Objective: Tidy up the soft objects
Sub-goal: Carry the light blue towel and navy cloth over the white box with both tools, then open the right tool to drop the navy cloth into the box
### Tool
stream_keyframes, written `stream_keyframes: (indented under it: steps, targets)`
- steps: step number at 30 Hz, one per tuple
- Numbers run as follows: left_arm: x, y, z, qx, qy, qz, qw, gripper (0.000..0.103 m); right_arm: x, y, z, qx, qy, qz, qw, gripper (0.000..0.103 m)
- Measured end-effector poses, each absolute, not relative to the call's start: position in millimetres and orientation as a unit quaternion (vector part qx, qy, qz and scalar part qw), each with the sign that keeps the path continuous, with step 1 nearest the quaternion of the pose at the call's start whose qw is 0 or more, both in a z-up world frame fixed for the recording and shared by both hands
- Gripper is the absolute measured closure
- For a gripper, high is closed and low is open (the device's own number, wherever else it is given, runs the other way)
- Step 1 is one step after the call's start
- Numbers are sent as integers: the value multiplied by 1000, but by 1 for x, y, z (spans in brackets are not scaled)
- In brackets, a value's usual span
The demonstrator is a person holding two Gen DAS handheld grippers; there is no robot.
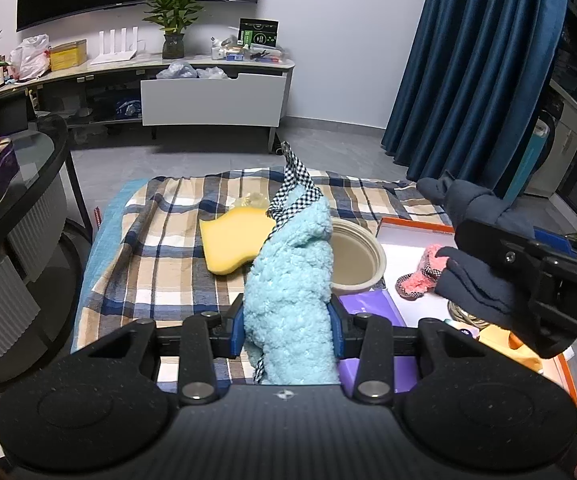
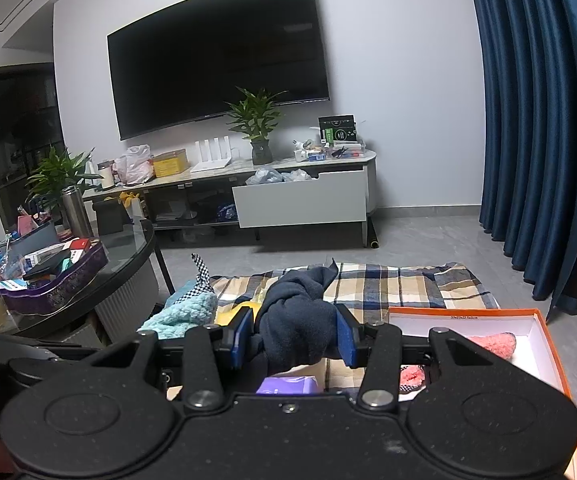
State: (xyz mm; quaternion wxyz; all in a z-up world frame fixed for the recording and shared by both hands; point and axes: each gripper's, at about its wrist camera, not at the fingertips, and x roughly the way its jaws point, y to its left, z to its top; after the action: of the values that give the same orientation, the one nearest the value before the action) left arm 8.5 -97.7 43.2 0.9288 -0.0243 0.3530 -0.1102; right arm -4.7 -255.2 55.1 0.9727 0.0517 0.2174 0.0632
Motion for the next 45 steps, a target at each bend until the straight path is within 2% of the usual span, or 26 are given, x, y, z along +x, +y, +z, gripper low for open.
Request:
stream_keyframes:
  steps: [45]
  targets:
    - [14,-139,44,6,346,-167,923,63,-15,-294,60,76,204,15,976,49]
